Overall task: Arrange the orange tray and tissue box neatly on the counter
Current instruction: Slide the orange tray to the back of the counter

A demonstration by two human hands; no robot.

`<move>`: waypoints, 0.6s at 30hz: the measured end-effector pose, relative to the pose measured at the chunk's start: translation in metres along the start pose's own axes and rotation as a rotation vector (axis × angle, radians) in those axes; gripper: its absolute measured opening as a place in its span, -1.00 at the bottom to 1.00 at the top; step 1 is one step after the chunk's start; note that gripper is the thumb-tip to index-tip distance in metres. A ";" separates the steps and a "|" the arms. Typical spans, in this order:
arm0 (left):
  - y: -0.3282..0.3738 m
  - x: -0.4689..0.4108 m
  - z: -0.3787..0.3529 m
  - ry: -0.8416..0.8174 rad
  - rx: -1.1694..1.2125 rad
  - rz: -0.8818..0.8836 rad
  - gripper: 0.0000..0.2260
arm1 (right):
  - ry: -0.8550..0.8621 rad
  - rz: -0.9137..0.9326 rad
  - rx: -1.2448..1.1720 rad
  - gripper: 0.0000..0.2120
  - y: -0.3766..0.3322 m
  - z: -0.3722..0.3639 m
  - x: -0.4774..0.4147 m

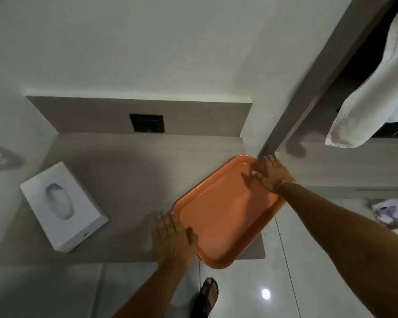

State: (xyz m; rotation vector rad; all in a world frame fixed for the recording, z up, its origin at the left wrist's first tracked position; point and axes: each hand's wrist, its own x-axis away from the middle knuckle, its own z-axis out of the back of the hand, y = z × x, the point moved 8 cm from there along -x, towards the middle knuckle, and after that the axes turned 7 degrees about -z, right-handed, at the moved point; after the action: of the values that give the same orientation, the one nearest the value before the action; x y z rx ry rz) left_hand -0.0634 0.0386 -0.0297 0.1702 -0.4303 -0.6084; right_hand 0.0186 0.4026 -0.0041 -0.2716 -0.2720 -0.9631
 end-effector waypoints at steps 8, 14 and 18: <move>0.018 0.016 -0.044 -0.029 0.007 0.006 -0.25 | -0.062 -0.030 -0.008 -0.20 0.022 -0.031 -0.006; 0.018 0.013 -0.046 0.020 0.103 0.038 -0.24 | -0.078 0.093 0.063 -0.24 0.021 -0.047 -0.008; 0.016 0.010 -0.041 0.028 0.139 0.046 -0.25 | -0.050 0.143 0.147 -0.28 0.020 -0.052 -0.010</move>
State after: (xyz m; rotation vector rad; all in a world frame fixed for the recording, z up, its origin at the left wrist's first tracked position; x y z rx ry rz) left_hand -0.0294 0.0465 -0.0589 0.3009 -0.4483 -0.5308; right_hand 0.0358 0.4030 -0.0577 -0.1778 -0.3634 -0.7919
